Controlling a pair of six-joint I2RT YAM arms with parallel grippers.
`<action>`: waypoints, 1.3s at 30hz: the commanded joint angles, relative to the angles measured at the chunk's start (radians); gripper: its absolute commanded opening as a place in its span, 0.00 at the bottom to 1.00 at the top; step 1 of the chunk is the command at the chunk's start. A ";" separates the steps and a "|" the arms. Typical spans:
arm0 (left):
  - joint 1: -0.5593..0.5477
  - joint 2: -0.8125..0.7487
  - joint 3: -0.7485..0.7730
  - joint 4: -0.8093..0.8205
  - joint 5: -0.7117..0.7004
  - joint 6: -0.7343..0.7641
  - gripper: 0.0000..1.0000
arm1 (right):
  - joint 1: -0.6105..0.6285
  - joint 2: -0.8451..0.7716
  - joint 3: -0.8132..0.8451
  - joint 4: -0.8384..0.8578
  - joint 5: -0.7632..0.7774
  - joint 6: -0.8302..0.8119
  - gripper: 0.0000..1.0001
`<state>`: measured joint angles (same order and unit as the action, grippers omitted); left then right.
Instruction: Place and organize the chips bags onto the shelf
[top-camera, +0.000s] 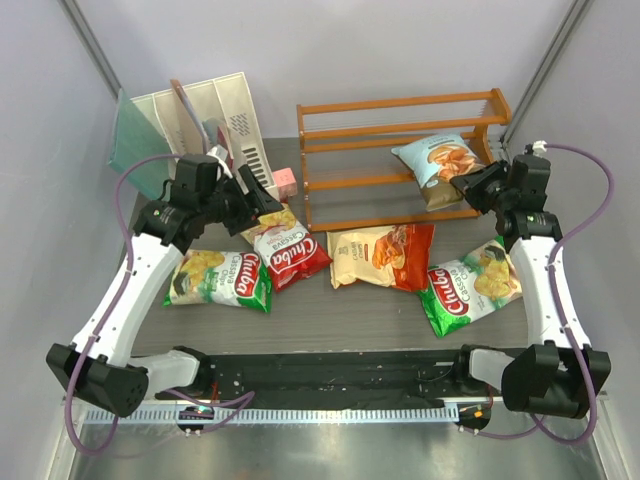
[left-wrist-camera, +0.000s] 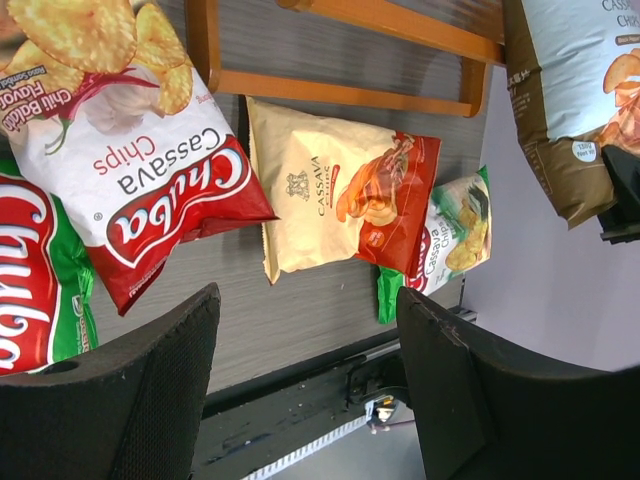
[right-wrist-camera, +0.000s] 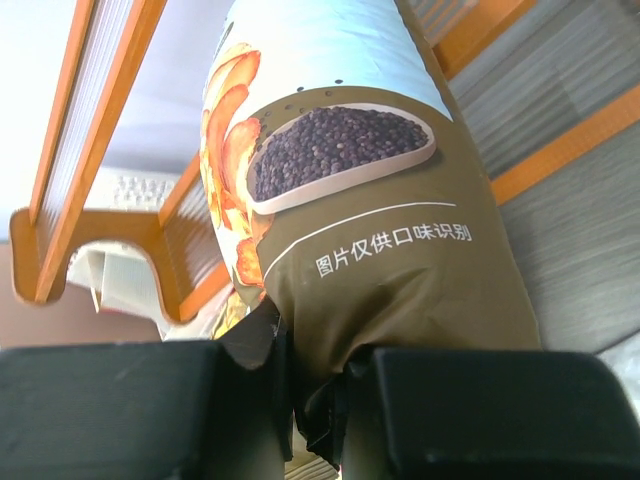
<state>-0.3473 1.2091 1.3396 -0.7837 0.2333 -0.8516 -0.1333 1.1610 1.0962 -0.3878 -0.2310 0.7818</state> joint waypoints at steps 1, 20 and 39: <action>0.008 0.023 0.061 -0.022 0.028 0.043 0.71 | -0.054 0.038 0.028 0.141 -0.028 -0.009 0.01; 0.034 -0.045 -0.039 -0.017 0.028 0.042 0.71 | -0.112 0.296 0.107 0.368 -0.018 0.066 0.01; 0.039 -0.039 -0.062 0.009 0.052 0.019 0.70 | -0.114 0.230 -0.154 0.569 0.064 0.212 0.01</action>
<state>-0.3138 1.1805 1.2842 -0.8043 0.2607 -0.8299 -0.2398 1.3846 0.9733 0.1127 -0.2291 0.9451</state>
